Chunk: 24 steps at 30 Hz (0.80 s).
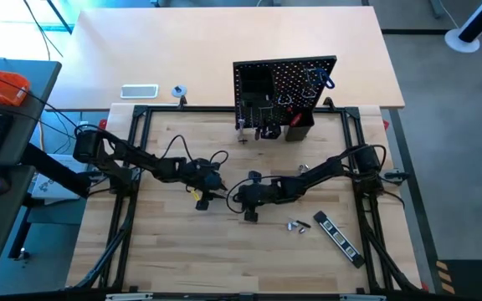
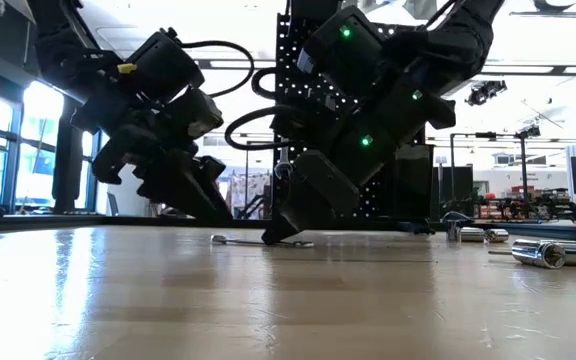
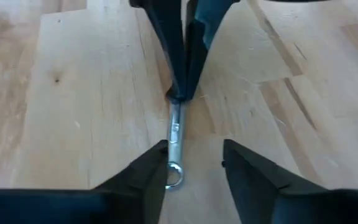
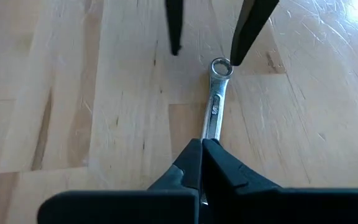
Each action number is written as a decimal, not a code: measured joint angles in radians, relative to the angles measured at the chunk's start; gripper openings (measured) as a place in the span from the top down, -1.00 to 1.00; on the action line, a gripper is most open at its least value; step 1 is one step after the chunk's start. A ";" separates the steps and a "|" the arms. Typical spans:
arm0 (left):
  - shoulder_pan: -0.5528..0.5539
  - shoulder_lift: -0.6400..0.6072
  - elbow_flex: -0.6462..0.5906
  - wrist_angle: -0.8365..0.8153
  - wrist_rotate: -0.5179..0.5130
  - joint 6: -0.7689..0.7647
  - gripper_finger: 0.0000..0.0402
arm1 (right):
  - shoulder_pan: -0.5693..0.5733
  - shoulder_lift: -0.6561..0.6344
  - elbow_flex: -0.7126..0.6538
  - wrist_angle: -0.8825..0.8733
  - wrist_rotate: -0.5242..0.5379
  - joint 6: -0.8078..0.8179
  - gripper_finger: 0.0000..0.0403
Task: Hang tools onto peg board
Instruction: Hang the silver wrench on the peg board
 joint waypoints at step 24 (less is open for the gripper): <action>0.012 0.136 0.053 -0.005 -0.018 0.028 0.67 | 0.057 -0.083 0.113 -0.231 0.060 -0.075 1.00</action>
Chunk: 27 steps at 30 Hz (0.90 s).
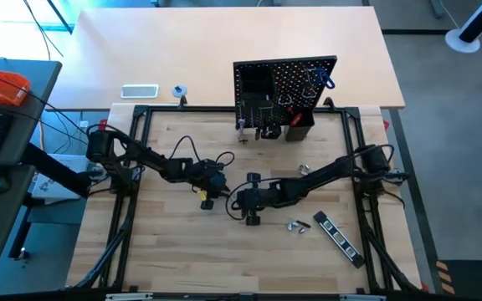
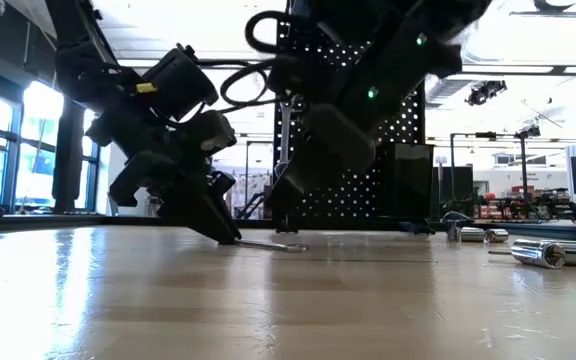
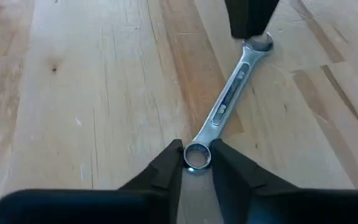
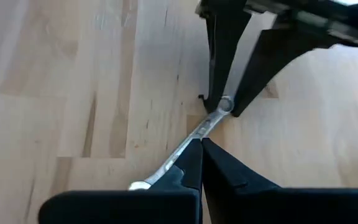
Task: Hang tools onto peg board
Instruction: Hang the silver wrench on the peg board
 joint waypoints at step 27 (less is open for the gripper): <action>0.003 -0.068 0.027 0.008 0.076 -0.071 0.78 | 0.068 -0.035 -0.005 -0.236 0.030 0.132 1.00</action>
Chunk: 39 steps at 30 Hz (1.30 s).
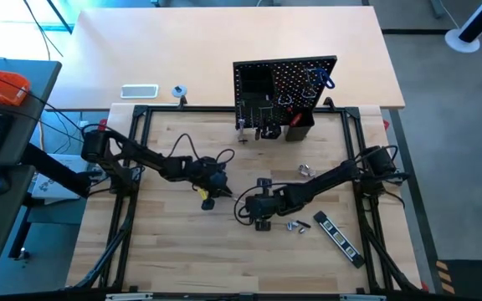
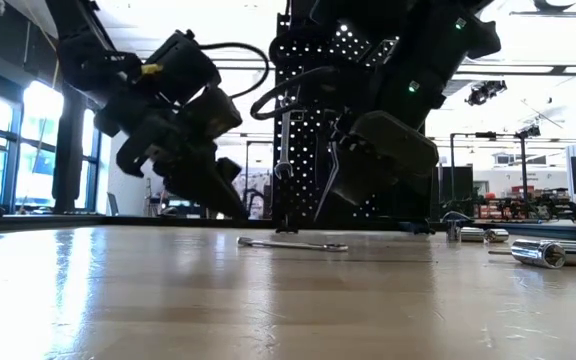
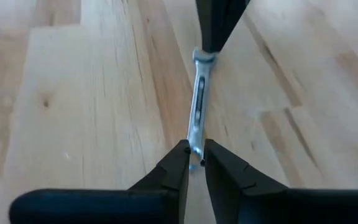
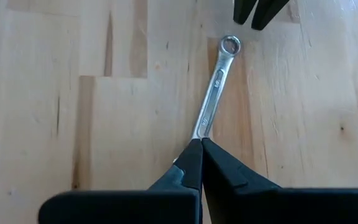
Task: Hang tools onto peg board
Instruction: Hang the silver wrench on the peg board
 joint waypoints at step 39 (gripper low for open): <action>0.027 0.192 0.007 0.155 0.005 0.016 0.78 | 0.006 -0.104 -0.006 -0.074 -0.055 0.076 0.31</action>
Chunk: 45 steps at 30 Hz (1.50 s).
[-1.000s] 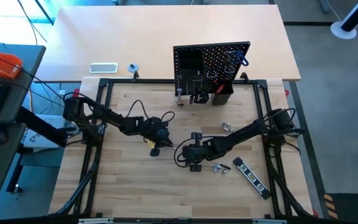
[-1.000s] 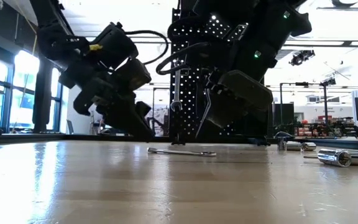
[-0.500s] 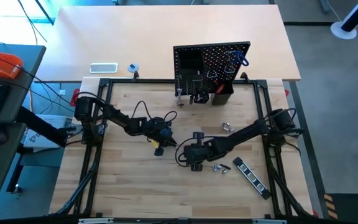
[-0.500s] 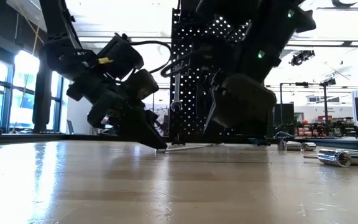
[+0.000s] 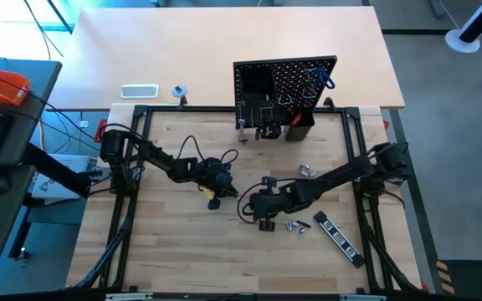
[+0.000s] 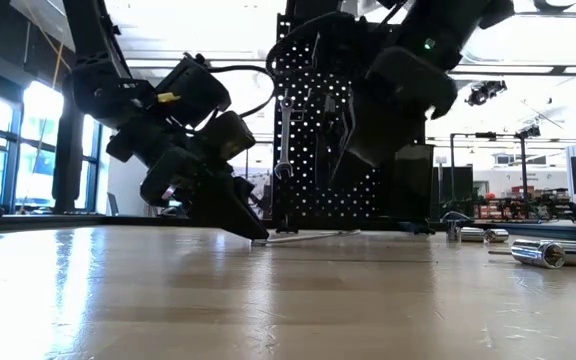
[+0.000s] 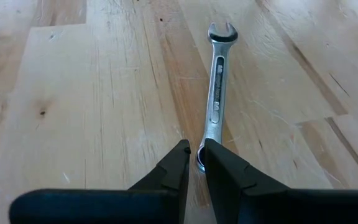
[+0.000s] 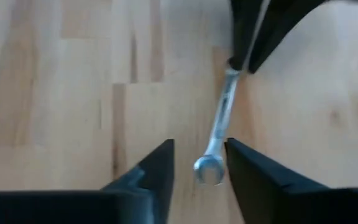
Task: Hang tools onto peg board
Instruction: Hang the silver wrench on the peg board
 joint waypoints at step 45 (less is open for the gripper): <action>0.015 -0.126 -0.009 -0.054 -0.017 -0.022 0.78 | -0.087 0.130 0.002 -0.001 -0.095 0.028 0.60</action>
